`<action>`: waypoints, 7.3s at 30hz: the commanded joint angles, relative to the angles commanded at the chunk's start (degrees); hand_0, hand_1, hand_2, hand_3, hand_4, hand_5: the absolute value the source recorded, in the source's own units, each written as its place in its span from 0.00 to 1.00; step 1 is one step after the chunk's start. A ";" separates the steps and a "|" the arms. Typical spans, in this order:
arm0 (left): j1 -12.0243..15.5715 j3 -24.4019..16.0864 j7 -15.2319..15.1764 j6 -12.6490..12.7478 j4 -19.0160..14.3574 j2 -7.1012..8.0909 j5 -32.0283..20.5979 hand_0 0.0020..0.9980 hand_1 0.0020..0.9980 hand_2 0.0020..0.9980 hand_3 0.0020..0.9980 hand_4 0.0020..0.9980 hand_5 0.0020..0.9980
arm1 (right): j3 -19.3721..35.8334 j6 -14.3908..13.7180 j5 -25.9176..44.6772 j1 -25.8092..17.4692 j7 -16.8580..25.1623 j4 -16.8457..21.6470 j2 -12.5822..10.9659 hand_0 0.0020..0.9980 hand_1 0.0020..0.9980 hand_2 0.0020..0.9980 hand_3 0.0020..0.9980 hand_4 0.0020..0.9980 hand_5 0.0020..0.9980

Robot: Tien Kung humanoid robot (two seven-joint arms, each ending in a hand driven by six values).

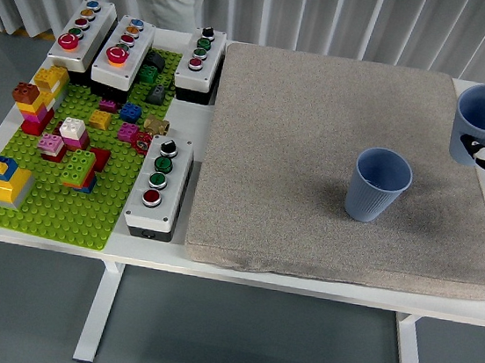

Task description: Pick cup pour cup place

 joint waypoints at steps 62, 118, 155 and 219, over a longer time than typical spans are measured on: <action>0.02 0.21 -0.06 -0.08 -0.09 -0.45 -0.14 0.70 0.71 0.72 0.63 0.49 0.92 | 0.43 2.70 7.37 -8.57 1.73 -1.21 5.40 0.81 0.65 0.53 0.58 0.60 0.00; -0.06 1.05 -0.39 -0.11 -0.12 -0.45 -1.13 0.70 0.71 0.72 0.63 0.49 0.93 | 3.58 11.92 4.35 -8.54 -1.64 -1.12 4.65 0.89 0.82 0.81 0.88 0.82 0.27; 0.09 1.42 -0.55 -0.09 -0.12 -0.34 -1.59 0.70 0.71 0.72 0.63 0.49 0.93 | 5.50 14.89 2.34 -8.97 -3.22 -0.48 4.44 0.91 0.85 0.89 0.94 0.83 0.28; -0.13 3.40 -1.38 -0.11 -0.13 0.19 -3.69 0.70 0.71 0.71 0.62 0.49 0.93 | 13.75 14.50 3.09 -9.19 -4.00 3.59 -1.31 0.91 0.85 0.87 0.93 0.84 0.30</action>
